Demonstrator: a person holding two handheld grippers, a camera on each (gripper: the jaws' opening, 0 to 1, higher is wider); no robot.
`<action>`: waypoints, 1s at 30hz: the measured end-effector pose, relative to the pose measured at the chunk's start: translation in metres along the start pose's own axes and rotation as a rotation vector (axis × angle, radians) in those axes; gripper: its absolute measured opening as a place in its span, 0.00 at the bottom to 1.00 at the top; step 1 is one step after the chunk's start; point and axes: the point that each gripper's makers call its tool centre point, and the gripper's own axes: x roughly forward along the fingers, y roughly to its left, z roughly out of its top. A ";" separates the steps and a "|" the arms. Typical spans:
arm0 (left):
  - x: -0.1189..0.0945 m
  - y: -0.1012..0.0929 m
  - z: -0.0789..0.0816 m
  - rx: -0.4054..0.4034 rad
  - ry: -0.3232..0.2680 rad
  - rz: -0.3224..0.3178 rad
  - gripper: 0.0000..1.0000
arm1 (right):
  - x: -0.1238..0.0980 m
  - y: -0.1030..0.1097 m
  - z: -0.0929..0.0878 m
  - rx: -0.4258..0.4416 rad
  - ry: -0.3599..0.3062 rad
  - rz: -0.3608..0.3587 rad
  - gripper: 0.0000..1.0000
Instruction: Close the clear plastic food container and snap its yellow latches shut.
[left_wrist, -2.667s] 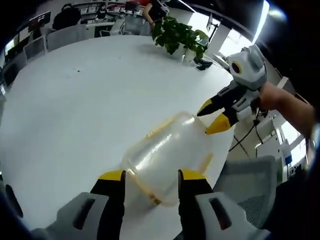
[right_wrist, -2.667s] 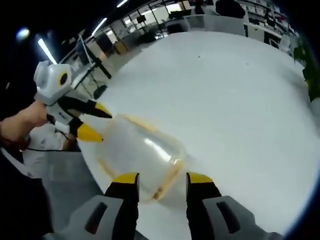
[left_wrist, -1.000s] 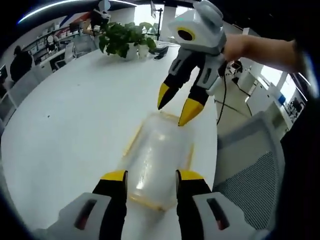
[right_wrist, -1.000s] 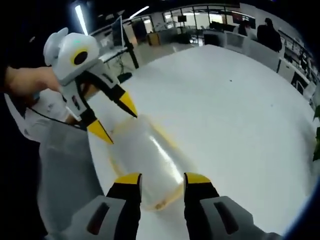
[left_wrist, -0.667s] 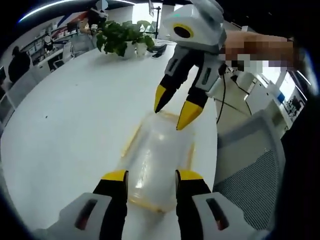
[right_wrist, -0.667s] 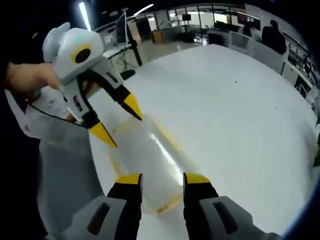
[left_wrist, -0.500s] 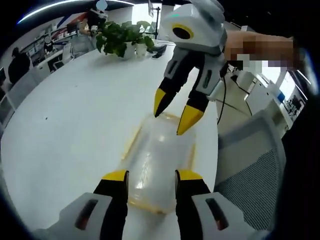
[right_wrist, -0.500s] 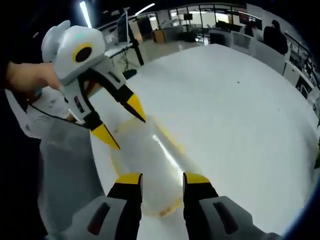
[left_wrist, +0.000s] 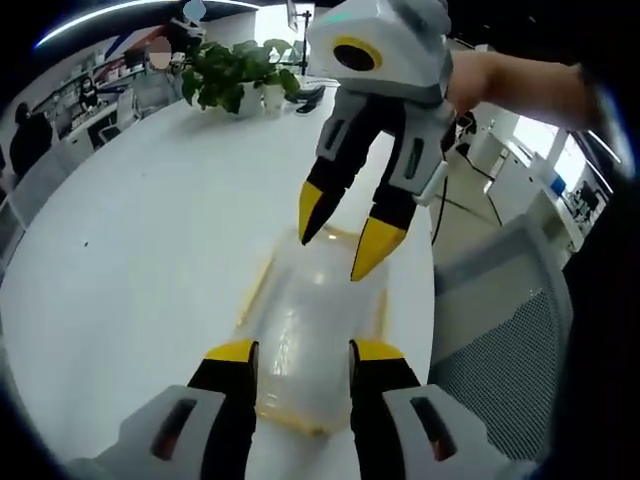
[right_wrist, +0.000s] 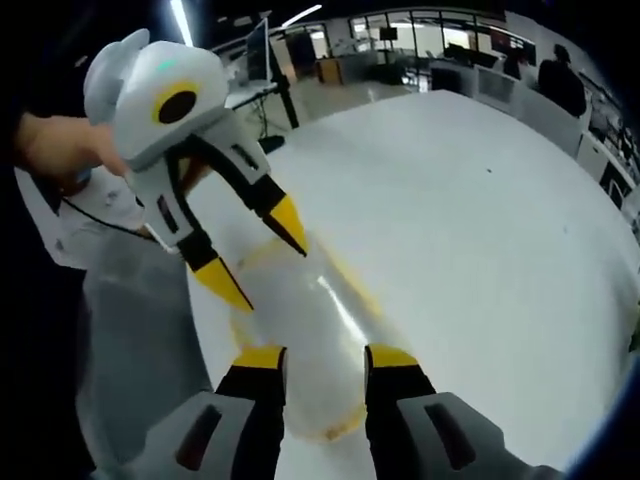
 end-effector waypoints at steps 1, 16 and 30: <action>0.000 -0.001 0.001 0.001 -0.001 -0.001 0.35 | 0.000 0.000 0.001 0.002 -0.003 0.001 0.29; 0.010 -0.012 0.003 0.025 0.012 -0.008 0.34 | 0.014 0.012 0.015 -0.037 -0.002 0.026 0.28; 0.015 -0.015 -0.002 0.040 0.032 -0.013 0.37 | 0.018 0.008 0.015 -0.064 0.019 0.024 0.27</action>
